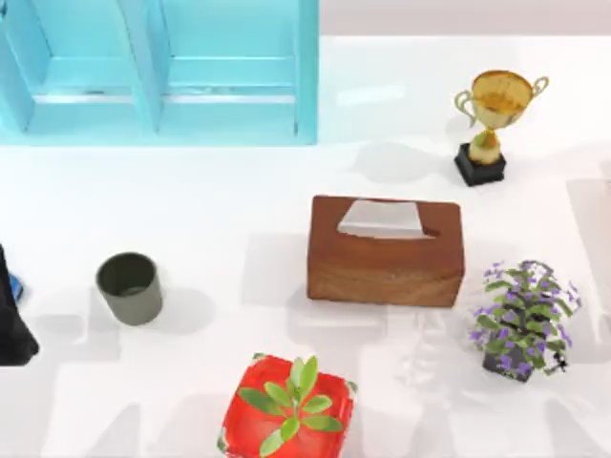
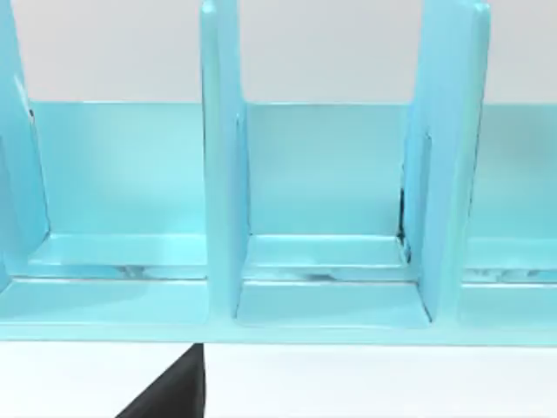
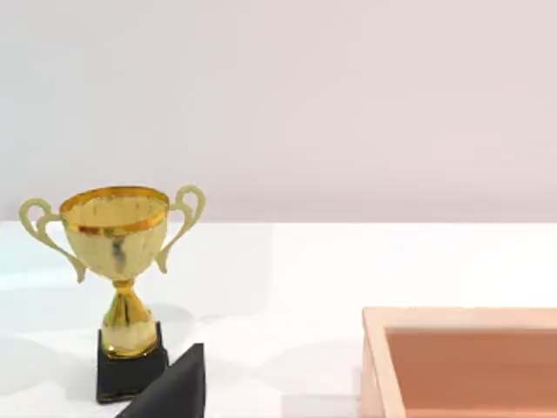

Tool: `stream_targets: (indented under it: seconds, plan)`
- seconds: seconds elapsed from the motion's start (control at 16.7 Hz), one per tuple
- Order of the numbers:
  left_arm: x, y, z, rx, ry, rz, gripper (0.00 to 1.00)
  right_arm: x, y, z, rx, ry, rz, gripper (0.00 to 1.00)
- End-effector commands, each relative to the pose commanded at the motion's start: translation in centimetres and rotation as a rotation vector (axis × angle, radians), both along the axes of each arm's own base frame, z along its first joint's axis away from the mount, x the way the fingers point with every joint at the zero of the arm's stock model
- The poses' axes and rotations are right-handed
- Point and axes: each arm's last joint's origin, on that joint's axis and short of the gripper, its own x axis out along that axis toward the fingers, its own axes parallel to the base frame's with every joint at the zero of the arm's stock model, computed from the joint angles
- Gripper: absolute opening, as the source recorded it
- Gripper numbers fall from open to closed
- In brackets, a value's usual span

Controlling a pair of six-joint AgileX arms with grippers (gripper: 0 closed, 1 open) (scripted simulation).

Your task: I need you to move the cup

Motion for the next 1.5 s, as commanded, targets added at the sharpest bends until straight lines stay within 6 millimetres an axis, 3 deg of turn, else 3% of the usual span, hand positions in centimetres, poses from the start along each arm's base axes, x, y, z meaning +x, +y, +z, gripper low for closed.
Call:
stream_targets:
  seconds: [0.3, 0.6, 0.78, 0.96, 1.26, 1.5]
  plan:
    - [0.0, -0.2, 1.1, -0.015, 0.057, -0.014, 1.00, 0.0, 0.0, 0.0, 0.000, 0.000, 0.000, 1.00]
    - [1.5, -1.0, 6.2, -0.069, 0.320, -0.075, 1.00, 0.0, 0.0, 0.0, 0.000, 0.000, 0.000, 1.00]
    - [4.7, -2.2, 9.2, -0.094, 0.590, -0.105, 1.00, 0.0, 0.0, 0.0, 0.000, 0.000, 0.000, 1.00]
    - [9.4, -4.1, 10.4, -0.095, 0.900, -0.111, 1.00, 0.0, 0.0, 0.0, 0.000, 0.000, 0.000, 1.00]
    - [16.4, -8.2, 10.0, -0.054, 1.304, -0.078, 1.00, 0.0, 0.0, 0.0, 0.000, 0.000, 0.000, 1.00]
    - [20.3, -11.2, 8.6, -0.008, 1.498, -0.037, 1.00, 0.0, 0.0, 0.0, 0.000, 0.000, 0.000, 1.00]
